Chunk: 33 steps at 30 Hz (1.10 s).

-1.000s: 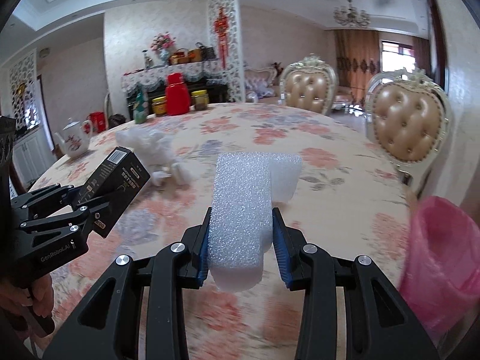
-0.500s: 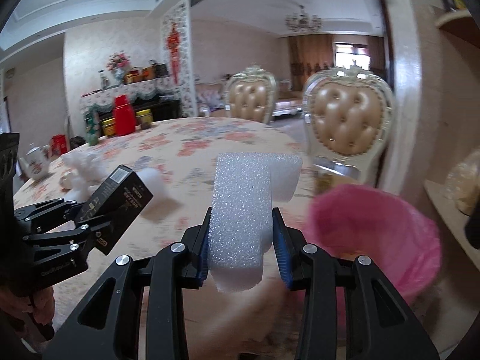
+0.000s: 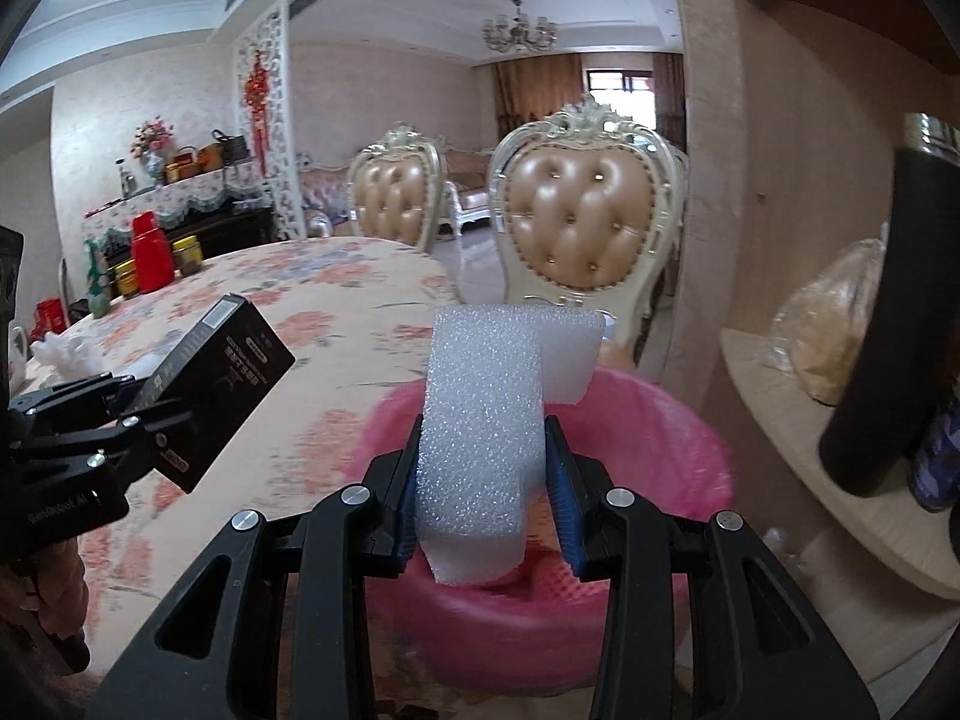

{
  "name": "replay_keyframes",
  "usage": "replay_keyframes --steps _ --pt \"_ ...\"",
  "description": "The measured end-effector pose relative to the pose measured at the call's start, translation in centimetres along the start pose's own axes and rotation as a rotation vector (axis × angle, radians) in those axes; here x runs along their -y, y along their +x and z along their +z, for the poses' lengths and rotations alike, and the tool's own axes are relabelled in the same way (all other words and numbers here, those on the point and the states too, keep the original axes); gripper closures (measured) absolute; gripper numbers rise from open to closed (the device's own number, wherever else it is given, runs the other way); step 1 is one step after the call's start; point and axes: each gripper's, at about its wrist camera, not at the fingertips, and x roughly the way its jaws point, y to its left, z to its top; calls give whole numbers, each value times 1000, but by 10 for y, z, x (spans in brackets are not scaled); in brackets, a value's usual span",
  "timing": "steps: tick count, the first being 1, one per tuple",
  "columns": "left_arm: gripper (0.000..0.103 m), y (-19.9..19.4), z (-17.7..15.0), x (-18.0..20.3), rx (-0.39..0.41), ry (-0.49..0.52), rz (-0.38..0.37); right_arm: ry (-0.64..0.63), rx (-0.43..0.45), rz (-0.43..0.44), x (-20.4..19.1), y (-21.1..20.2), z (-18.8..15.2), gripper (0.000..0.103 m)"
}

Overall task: Collect trash
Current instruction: 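Carry the black box with the left gripper while the right carries the foam block to the bin, then open both grippers over the pink bin to drop the box and foam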

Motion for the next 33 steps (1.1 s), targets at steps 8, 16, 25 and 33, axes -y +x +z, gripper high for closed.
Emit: replay_keyframes --steps 8,16,25,33 --pt "64 48 22 23 -25 25 -71 34 -25 -25 38 18 0 65" --pt "63 99 31 38 -66 40 -141 78 -34 -9 61 32 -4 65" --pt "23 82 28 8 -24 -16 -34 118 -1 -24 73 25 -3 36" --pt "5 29 10 -26 2 -60 104 94 5 -6 42 7 0 31"
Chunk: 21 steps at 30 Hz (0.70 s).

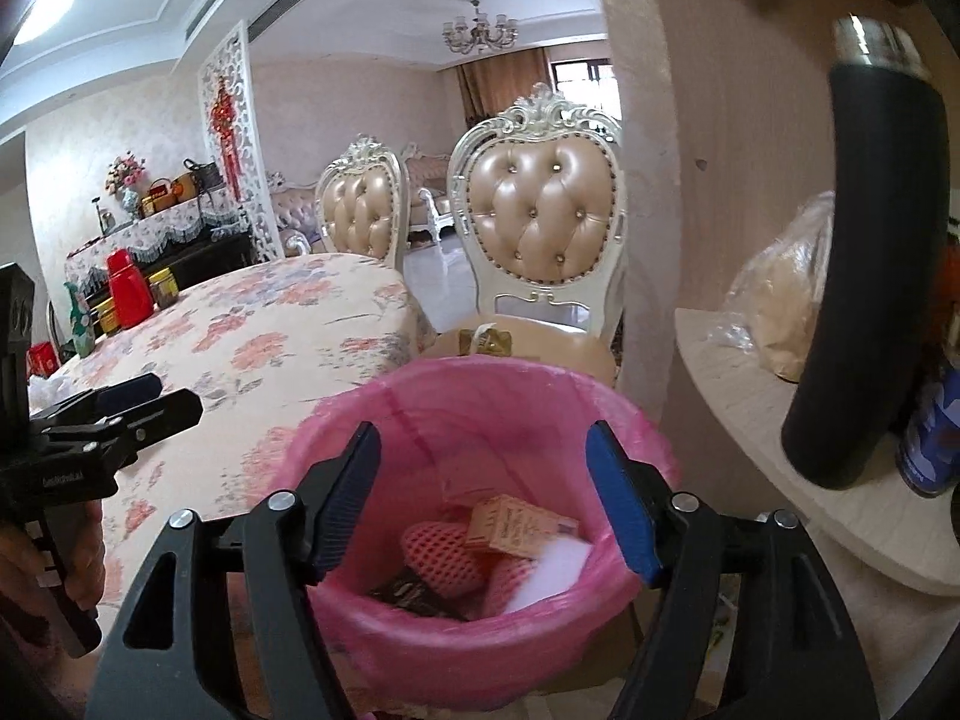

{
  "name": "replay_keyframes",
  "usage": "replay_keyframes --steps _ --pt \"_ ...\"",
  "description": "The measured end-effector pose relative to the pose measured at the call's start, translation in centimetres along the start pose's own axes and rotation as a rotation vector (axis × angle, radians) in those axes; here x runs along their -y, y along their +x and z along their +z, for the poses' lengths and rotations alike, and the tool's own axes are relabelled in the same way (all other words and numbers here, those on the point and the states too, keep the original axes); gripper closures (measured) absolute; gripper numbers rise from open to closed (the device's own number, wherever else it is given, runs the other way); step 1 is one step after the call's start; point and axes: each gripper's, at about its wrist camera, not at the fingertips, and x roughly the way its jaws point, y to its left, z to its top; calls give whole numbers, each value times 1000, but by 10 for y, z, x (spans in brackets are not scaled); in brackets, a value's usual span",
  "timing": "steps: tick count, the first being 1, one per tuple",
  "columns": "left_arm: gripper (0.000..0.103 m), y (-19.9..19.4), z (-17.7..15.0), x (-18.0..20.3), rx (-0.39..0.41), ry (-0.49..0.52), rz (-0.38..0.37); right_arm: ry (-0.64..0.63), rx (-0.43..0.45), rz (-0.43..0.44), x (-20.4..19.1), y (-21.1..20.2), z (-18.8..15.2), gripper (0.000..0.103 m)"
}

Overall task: Collect trash
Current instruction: 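Open both grippers over the pink bin to drop the box and foam, then grasp a long white foam strip with the left gripper while the right grasps a foam cube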

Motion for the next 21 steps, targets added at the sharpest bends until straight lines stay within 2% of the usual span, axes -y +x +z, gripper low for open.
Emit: replay_keyframes --steps 2,8,21 --pt "5 -15 -7 -6 5 22 40 0 5 29 -15 -6 -1 23" --pt "5 -67 -29 -39 18 62 165 -44 -28 113 -73 -4 -7 19" --pt "5 -167 -82 -175 -5 -96 475 -164 -109 306 -211 22 -21 19"
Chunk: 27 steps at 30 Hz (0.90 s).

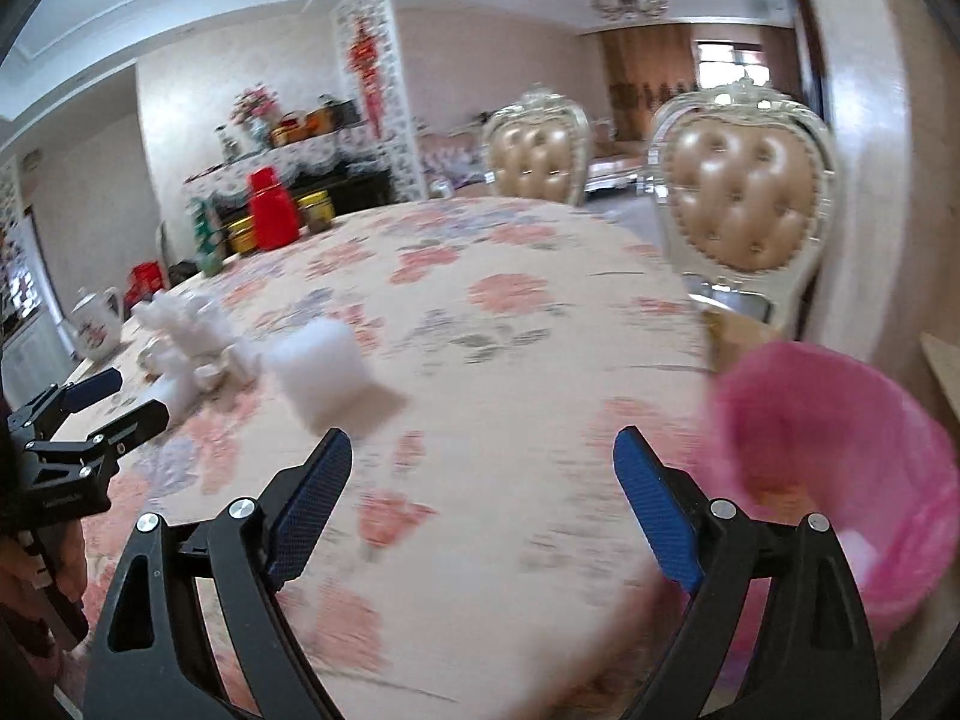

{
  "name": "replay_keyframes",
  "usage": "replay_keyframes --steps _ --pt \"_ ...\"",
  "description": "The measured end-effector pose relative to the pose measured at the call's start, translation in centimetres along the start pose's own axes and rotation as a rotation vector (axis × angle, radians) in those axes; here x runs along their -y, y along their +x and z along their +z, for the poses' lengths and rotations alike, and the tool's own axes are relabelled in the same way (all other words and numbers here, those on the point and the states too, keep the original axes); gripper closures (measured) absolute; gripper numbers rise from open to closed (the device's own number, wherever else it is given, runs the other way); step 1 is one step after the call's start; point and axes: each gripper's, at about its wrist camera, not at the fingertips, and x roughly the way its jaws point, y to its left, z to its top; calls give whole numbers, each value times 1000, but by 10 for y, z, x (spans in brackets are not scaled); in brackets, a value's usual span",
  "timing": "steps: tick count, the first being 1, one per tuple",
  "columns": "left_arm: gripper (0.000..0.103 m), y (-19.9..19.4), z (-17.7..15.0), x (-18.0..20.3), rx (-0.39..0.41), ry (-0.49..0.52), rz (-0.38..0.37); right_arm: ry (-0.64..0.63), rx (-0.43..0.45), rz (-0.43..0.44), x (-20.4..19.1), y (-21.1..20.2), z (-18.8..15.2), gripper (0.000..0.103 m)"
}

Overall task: Collect trash
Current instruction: 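Grasp a long white foam strip with the left gripper while the right grasps a foam cube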

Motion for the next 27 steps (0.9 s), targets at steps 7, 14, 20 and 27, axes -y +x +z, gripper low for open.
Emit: replay_keyframes --steps 7,14,20,27 --pt "5 12 -14 -94 -84 -102 161 -69 -35 83 -60 36 13 18" --pt "5 42 -15 -129 -171 -122 203 -101 -83 105 -94 75 27 16" --pt "5 71 -14 -139 -238 -149 180 -109 -132 105 -107 113 37 16" --pt "10 87 -11 -141 -269 -149 158 -94 -186 88 -108 144 43 15"
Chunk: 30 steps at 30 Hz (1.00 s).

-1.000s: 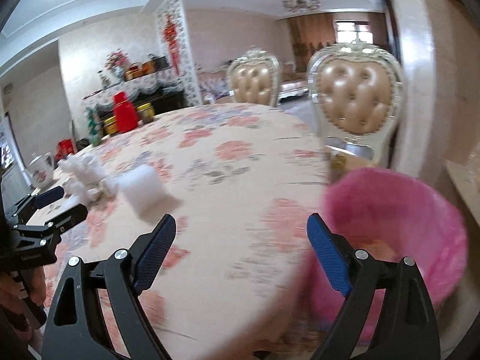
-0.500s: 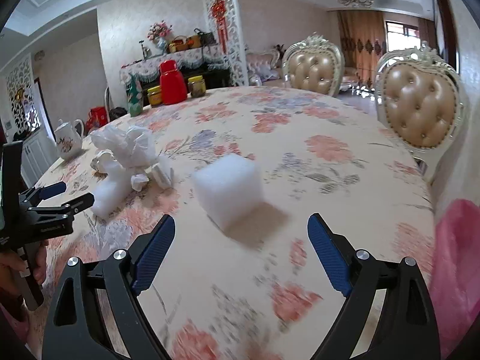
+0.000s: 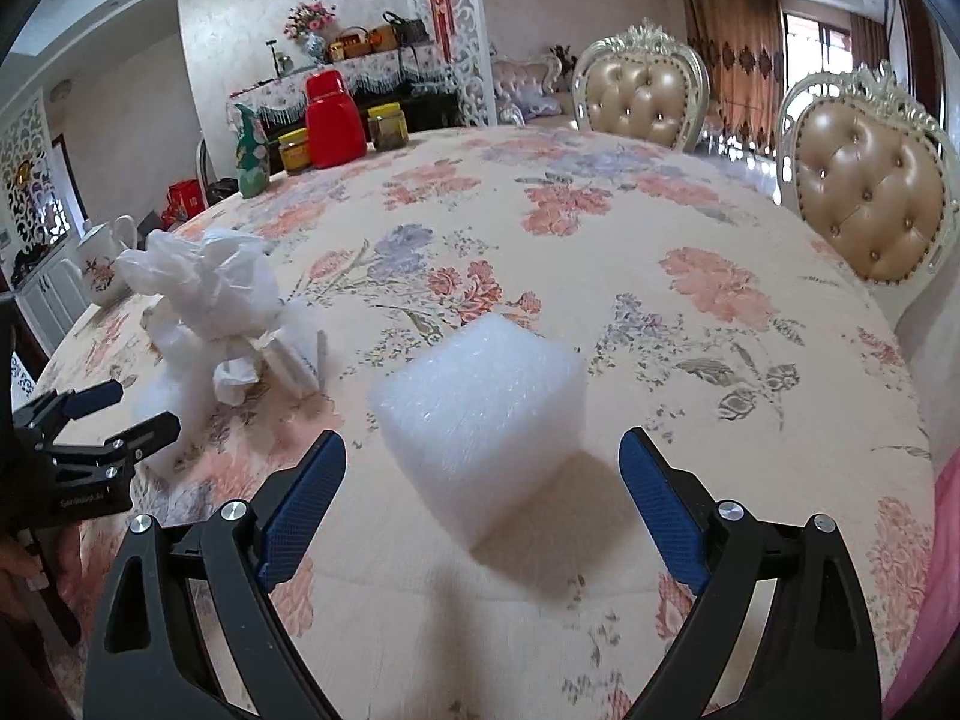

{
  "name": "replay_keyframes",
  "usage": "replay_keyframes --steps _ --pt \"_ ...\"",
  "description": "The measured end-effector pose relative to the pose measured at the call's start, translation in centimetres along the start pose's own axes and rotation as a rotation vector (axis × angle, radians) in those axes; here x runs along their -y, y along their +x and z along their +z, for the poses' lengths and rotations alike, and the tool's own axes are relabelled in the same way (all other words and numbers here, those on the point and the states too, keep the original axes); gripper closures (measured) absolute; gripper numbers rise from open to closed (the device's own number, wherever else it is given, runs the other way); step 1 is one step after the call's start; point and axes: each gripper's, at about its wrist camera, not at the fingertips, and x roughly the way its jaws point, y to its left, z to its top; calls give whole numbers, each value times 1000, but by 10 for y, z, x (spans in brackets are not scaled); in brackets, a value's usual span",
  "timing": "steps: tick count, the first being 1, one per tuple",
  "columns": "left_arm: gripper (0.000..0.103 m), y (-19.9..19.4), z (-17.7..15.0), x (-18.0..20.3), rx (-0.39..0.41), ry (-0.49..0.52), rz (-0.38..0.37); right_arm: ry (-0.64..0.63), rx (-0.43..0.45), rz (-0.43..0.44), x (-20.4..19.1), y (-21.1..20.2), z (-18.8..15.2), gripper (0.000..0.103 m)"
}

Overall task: Collect trash
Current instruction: 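Grasp a long white foam strip with the left gripper while the right grasps a foam cube, then carry the foam strip with the left gripper while the right carries the foam cube to the bin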

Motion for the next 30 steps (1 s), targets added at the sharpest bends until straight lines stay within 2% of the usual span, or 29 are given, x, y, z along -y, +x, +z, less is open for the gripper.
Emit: replay_keyframes --steps 5,9,11,14,19,21,30 --pt "24 12 3 3 -48 7 -22 7 -24 -33 2 12 6 15" --pt "29 16 3 -2 -65 -19 -36 -20 -63 -65 -4 22 7 16" --pt "42 18 2 -5 -75 -32 -45 -33 -83 -82 -7 27 7 16" --pt "52 21 1 -4 -98 -28 -64 -42 -101 -101 -10 31 7 16" --pt "52 21 0 -3 -98 -18 -63 -55 -113 -111 -12 34 6 21" --pt "53 21 0 -2 -99 -13 -59 -59 -122 -106 -13 36 7 27" --pt "53 10 0 2 -46 3 -55 -101 -62 -117 -23 26 6 31"
